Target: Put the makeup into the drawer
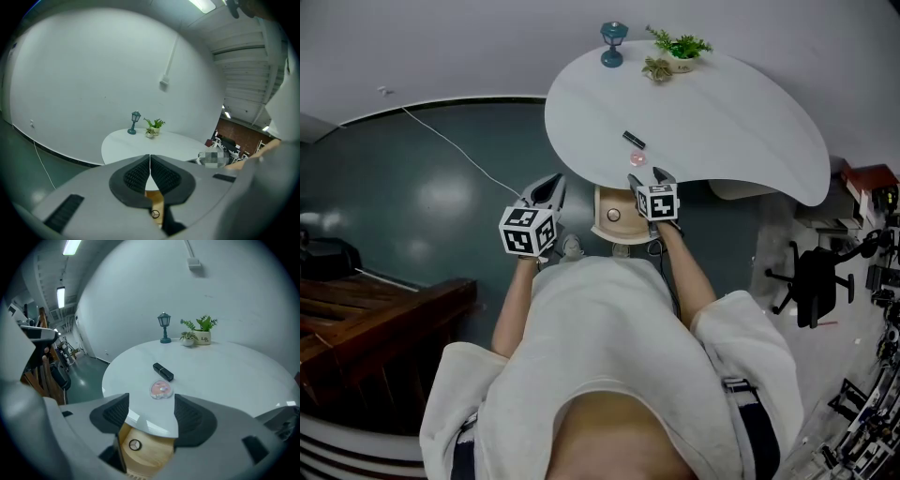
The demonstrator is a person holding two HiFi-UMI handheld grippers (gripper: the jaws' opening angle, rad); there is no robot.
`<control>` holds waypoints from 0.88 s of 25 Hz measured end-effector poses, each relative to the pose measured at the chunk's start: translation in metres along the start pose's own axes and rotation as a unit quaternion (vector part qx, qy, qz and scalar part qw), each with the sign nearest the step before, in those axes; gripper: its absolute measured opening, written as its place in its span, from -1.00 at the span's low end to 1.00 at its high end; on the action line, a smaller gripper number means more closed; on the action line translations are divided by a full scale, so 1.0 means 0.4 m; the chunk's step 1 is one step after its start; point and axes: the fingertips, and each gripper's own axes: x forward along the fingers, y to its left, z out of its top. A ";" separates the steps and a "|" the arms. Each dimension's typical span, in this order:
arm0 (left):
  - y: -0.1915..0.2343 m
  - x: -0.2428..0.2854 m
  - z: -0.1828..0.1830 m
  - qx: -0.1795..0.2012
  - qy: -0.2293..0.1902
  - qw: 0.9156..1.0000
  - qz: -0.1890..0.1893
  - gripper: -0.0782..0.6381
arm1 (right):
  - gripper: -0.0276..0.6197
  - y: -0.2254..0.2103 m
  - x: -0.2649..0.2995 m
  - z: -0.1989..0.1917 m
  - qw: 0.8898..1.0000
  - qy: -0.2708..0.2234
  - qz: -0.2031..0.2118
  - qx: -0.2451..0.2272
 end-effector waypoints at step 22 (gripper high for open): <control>0.091 -0.015 -0.008 -0.027 0.002 0.999 0.036 -0.75 | -0.21 -0.042 0.142 0.041 0.994 0.101 -0.008 -0.052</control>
